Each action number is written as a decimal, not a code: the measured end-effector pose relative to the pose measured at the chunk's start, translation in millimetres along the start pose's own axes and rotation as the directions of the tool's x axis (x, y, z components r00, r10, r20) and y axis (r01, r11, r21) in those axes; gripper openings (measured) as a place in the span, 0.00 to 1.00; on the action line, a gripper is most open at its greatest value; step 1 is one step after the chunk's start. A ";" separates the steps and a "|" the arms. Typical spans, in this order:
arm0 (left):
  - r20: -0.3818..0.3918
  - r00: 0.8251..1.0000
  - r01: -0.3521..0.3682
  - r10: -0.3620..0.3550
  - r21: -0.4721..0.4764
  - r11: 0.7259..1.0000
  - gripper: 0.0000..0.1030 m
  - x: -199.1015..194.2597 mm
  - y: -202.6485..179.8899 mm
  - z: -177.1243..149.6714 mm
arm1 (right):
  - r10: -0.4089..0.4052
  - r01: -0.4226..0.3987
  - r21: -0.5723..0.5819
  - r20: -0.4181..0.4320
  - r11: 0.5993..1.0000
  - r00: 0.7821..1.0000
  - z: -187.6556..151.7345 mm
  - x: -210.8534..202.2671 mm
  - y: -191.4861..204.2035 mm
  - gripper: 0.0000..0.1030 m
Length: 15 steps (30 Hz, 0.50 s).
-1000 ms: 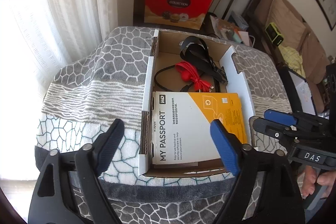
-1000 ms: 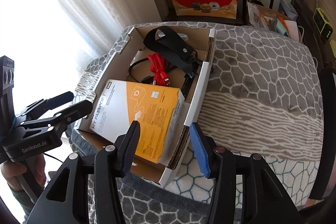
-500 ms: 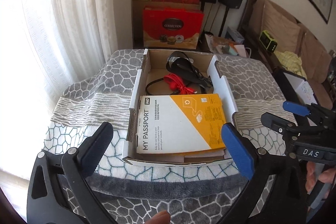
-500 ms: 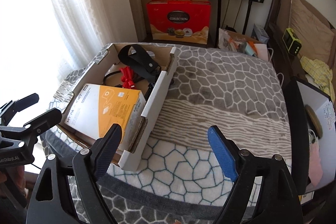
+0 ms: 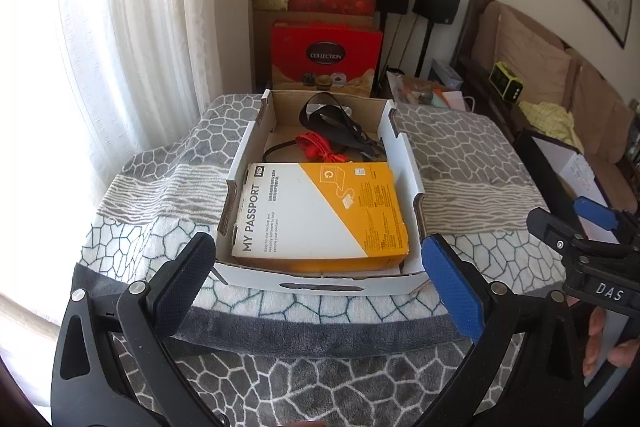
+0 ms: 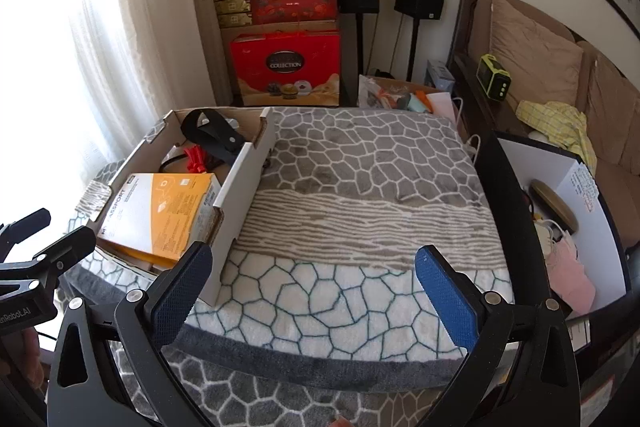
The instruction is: Organize objects
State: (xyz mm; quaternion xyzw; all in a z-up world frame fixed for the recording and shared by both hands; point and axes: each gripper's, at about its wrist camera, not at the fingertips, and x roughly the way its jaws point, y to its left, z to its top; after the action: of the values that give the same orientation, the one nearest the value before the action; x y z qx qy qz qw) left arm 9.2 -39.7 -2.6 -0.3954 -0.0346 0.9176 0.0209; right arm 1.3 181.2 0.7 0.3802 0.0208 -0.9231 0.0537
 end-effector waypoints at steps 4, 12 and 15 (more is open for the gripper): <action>0.010 1.000 -0.011 0.011 -0.001 1.000 1.00 -1.2 -4.4 -5.5 | -0.014 0.014 0.024 0.012 1.000 1.000 -8.5 -6.3 -3.7 0.99; 0.027 0.999 -0.016 0.016 -0.002 1.000 1.00 -8.5 -9.3 -16.9 | -0.027 0.025 0.070 0.033 0.997 0.999 -24.6 -17.2 -11.0 0.99; 0.041 0.999 -0.013 0.014 -0.017 1.000 1.00 -12.1 -8.4 -20.4 | -0.041 0.038 0.067 0.043 0.997 0.998 -28.9 -19.4 -10.7 0.99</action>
State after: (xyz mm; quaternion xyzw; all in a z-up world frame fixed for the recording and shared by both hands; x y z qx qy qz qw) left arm 32.4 -31.2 -7.1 -0.3768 -0.0401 0.9254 0.0107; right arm 34.0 195.7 -6.1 0.3607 -0.0033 -0.9324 0.0234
